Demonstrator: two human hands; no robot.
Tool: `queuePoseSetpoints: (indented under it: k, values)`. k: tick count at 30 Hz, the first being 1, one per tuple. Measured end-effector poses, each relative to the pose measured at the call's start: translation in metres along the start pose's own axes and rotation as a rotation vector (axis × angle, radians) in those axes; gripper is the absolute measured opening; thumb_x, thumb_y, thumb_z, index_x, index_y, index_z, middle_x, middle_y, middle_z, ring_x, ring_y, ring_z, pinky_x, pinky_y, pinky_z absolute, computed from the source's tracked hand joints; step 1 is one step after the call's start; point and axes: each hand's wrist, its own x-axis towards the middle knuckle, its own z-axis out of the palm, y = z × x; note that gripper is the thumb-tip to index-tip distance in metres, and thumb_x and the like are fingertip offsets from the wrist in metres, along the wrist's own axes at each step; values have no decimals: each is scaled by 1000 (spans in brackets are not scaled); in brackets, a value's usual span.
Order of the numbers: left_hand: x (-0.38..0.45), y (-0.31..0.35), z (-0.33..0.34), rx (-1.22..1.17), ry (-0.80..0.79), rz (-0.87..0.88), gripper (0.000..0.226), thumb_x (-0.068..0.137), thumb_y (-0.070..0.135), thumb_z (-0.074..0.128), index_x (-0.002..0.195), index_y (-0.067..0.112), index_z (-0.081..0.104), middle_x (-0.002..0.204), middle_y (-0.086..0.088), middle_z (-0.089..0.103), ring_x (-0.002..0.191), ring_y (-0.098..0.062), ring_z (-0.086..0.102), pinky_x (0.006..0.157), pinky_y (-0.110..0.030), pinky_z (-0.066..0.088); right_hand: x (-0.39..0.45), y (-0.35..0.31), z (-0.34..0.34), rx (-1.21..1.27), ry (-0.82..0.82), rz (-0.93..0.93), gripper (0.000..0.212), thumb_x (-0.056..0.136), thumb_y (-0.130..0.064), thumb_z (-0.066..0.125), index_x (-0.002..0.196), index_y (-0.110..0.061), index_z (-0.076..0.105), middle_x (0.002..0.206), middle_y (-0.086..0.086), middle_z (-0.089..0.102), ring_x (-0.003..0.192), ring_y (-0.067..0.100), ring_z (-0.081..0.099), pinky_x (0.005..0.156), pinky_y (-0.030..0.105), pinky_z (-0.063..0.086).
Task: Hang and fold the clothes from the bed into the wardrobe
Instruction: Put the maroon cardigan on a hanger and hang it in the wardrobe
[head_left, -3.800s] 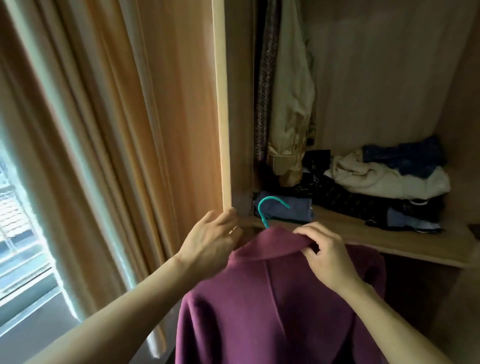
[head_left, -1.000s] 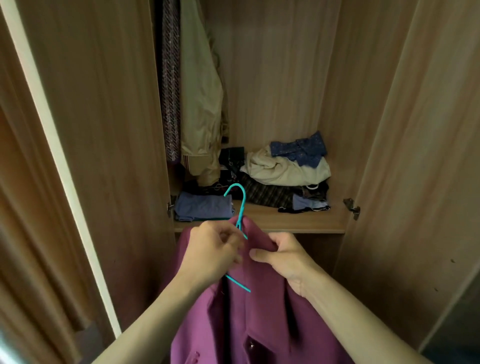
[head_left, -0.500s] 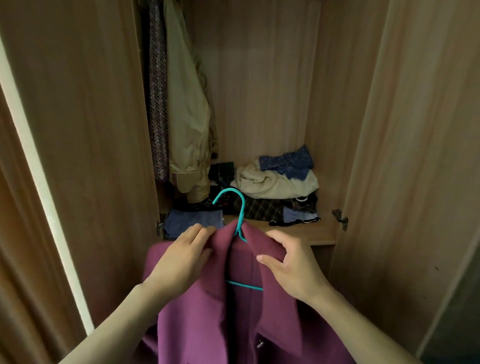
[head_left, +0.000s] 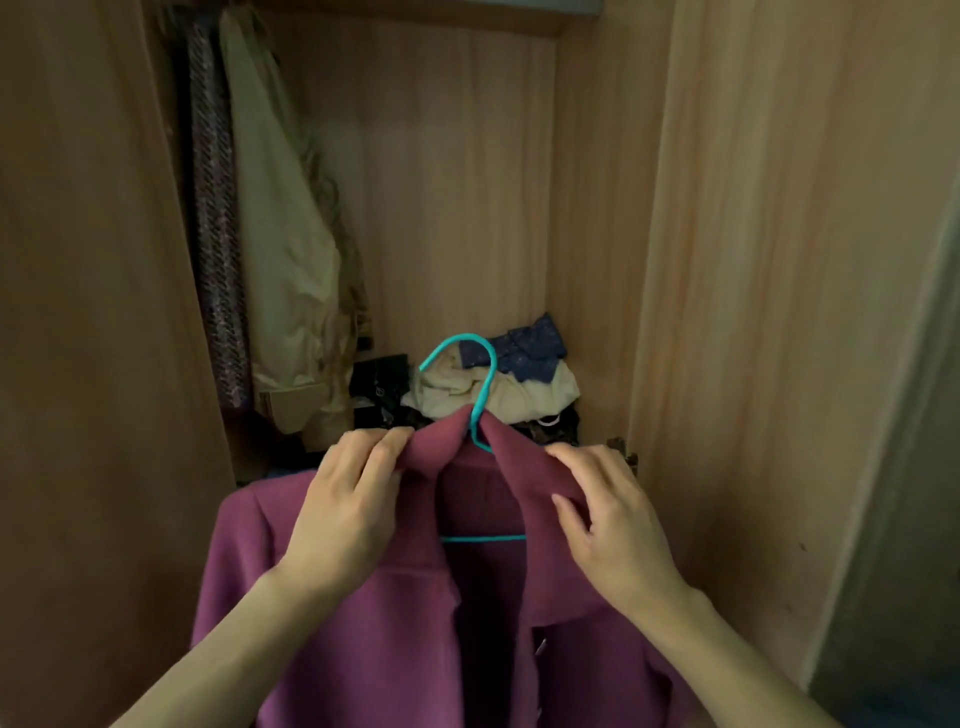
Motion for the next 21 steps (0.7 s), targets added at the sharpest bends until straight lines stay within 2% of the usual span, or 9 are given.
queuePoseSetpoints:
  k: [4,7,10,12,14,18,21]
  values:
    - [41,3,19,42,-33,72,31,91,3,51,121,-2,59,105,-16,61,90,-34,62,78,-48,53,28,33,8,30,95,65,48,83,-5,74,127,-15,57,112,-3,56,104,10,55,91,25,51]
    - [78,3,28,87,-32,131,33,90,3,56,122,-3,61,105,-14,61,92,-31,63,81,-45,53,52,59,9,123,177,52,42,85,-5,72,123,-14,57,110,-3,56,102,10,57,89,27,52]
    - [111,5,35,118,-45,207,37,90,6,54,125,-3,59,107,-13,59,95,-28,60,86,-38,51,77,80,6,209,276,39,33,87,0,68,118,-9,59,107,0,57,100,16,60,87,34,54]
    - [127,2,41,134,-35,236,41,87,2,52,127,-4,58,108,-13,58,95,-27,59,86,-37,51,91,90,3,231,343,5,30,87,1,67,115,-8,59,103,1,56,95,16,60,82,32,54]
    - [139,-3,48,151,-11,257,42,86,-1,50,127,-5,57,110,-14,57,95,-29,59,88,-36,49,104,99,-1,225,400,-45,29,87,1,68,113,-8,59,100,-1,55,88,13,59,77,27,53]
    - [167,-19,69,179,74,271,41,85,-7,49,125,-7,57,110,-15,56,95,-31,58,90,-34,47,135,117,-3,104,442,-121,28,84,6,70,109,-3,62,93,2,54,78,15,57,67,30,54]
    - [188,-34,89,184,147,272,48,79,-12,51,126,0,54,111,-11,54,93,-32,58,86,-39,49,162,129,-2,43,457,-150,34,81,8,70,111,-9,62,95,0,54,80,14,56,69,31,54]
